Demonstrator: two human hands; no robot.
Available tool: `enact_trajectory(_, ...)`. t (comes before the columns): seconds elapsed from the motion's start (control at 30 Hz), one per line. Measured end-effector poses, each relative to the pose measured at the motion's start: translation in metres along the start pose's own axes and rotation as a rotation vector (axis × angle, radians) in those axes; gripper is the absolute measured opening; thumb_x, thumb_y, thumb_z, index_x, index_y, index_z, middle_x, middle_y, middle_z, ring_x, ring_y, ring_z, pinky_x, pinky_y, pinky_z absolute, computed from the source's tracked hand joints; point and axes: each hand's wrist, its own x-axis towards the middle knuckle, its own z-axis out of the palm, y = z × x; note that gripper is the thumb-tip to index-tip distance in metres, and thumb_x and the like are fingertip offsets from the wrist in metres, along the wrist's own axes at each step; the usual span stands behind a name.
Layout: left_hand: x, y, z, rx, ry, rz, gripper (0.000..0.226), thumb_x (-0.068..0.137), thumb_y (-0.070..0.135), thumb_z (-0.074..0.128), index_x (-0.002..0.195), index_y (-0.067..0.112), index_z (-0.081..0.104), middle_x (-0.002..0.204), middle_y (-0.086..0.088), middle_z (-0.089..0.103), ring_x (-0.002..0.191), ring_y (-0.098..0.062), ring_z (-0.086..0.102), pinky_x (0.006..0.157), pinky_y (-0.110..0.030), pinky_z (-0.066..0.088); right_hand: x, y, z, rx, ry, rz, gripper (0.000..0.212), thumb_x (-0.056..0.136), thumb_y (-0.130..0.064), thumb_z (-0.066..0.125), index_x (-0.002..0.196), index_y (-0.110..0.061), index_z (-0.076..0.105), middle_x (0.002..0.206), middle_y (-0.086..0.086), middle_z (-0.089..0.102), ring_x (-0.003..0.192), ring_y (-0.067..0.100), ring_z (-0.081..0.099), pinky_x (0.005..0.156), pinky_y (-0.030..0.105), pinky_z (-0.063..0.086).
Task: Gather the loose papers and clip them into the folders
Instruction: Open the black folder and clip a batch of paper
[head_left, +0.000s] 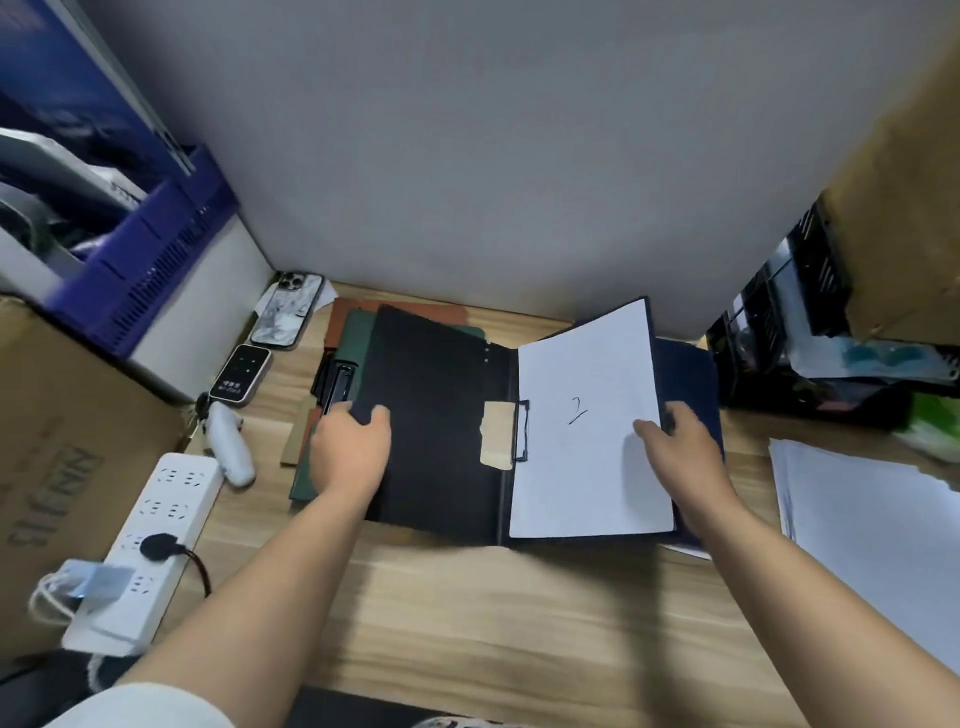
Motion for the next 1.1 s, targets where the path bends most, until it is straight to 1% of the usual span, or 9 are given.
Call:
enact_trajectory(0.13, -0.056, 0.064, -0.009, -0.055, -0.18, 0.212, 0.061, 0.102, 0.056, 0.036, 0.064, 0.011, 0.052, 0.072, -0.013, 0.064, 0.076, -0.033, 0.061, 0.06, -0.036, 0.043, -0.022, -0.027, 0.008, 0.181, -0.137, -0.036, 0.037, 0.098, -0.049, 0.053, 0.126, -0.025, 0.055, 0.12, -0.007, 0.064, 0.105, 0.014, 0.063, 0.077, 0.035, 0.049)
enact_trajectory(0.27, -0.094, 0.08, 0.025, -0.371, -0.815, 0.248, 0.056, 0.106, 0.059, 0.029, 0.118, 0.028, 0.074, 0.12, 0.0, 0.076, 0.111, -0.016, 0.071, 0.089, -0.031, 0.054, -0.031, -0.03, 0.016, 0.325, -0.264, 0.032, 0.067, 0.086, -0.074, 0.056, 0.133, -0.027, 0.053, 0.134, -0.019, 0.059, 0.127, 0.009, 0.054, 0.105, 0.037, 0.041)
enact_trajectory(0.33, -0.103, 0.067, 0.045, -0.291, -0.963, 0.242, 0.051, 0.108, 0.054, 0.031, 0.136, 0.029, 0.065, 0.137, 0.004, 0.067, 0.128, -0.012, 0.061, 0.108, -0.033, 0.044, -0.029, -0.02, 0.017, 0.22, -0.228, 0.007, 0.038, 0.092, -0.048, 0.066, 0.121, -0.027, 0.053, 0.127, -0.02, 0.062, 0.115, 0.007, 0.057, 0.102, 0.033, 0.044)
enact_trajectory(0.47, -0.086, 0.032, 0.075, -0.138, -0.719, 0.081, 0.064, 0.1, 0.037, 0.064, 0.155, 0.014, 0.041, 0.155, -0.007, 0.047, 0.142, -0.024, 0.048, 0.118, -0.033, 0.036, -0.015, 0.022, 0.005, 0.33, -0.03, 0.04, 0.031, 0.096, -0.002, 0.055, 0.117, -0.024, 0.06, 0.11, 0.002, 0.077, 0.092, 0.018, 0.073, 0.081, 0.033, 0.056)
enact_trajectory(0.57, -0.08, 0.021, 0.091, -0.049, -0.74, -0.061, 0.071, 0.094, 0.034, 0.071, 0.154, 0.014, 0.039, 0.146, -0.011, 0.057, 0.13, -0.03, 0.059, 0.111, -0.044, 0.048, -0.004, 0.055, -0.015, 0.554, 0.007, 0.122, 0.037, 0.099, 0.001, 0.053, 0.131, -0.017, 0.059, 0.105, 0.001, 0.077, 0.088, 0.015, 0.073, 0.075, 0.026, 0.057)
enact_trajectory(0.7, -0.107, 0.037, 0.108, -0.131, -0.8, -0.022, 0.05, 0.096, 0.011, 0.065, 0.143, 0.016, 0.05, 0.119, -0.013, 0.073, 0.102, -0.031, 0.073, 0.075, -0.036, 0.06, 0.018, 0.087, -0.037, 0.363, 0.071, 0.242, 0.047, 0.096, -0.011, 0.062, 0.142, -0.015, 0.055, 0.127, 0.004, 0.066, 0.107, 0.018, 0.063, 0.085, 0.025, 0.046)
enact_trajectory(0.8, -0.135, 0.05, 0.122, -0.149, -0.796, 0.024, 0.054, 0.094, -0.002, 0.06, 0.144, 0.017, 0.051, 0.126, -0.008, 0.069, 0.11, -0.028, 0.07, 0.096, -0.038, 0.056, 0.03, 0.109, -0.046, 0.208, -0.012, 0.359, 0.047, 0.088, -0.018, 0.068, 0.134, -0.014, 0.056, 0.117, 0.002, 0.065, 0.104, 0.022, 0.062, 0.082, 0.028, 0.047)
enact_trajectory(0.97, -0.153, 0.057, 0.138, -0.164, -0.779, -0.048, 0.047, 0.086, 0.008, 0.067, 0.132, 0.016, 0.058, 0.125, -0.007, 0.068, 0.107, -0.026, 0.067, 0.091, -0.03, 0.052, 0.035, 0.132, -0.043, -0.026, -0.008, 0.519, 0.061, 0.079, -0.037, 0.067, 0.133, -0.012, 0.052, 0.137, 0.012, 0.054, 0.121, 0.034, 0.057, 0.09, 0.033, 0.049)
enact_trajectory(1.1, -0.12, 0.017, 0.201, -0.12, -0.702, -0.064, 0.086, 0.049, 0.047, 0.062, 0.134, 0.037, 0.059, 0.129, -0.001, 0.064, 0.119, -0.029, 0.062, 0.104, -0.049, 0.053, 0.035, 0.138, -0.041, 0.048, -0.038, 0.595, 0.062, 0.068, -0.044, 0.064, 0.121, -0.012, 0.059, 0.132, 0.01, 0.05, 0.119, 0.035, 0.054, 0.093, 0.045, 0.056)
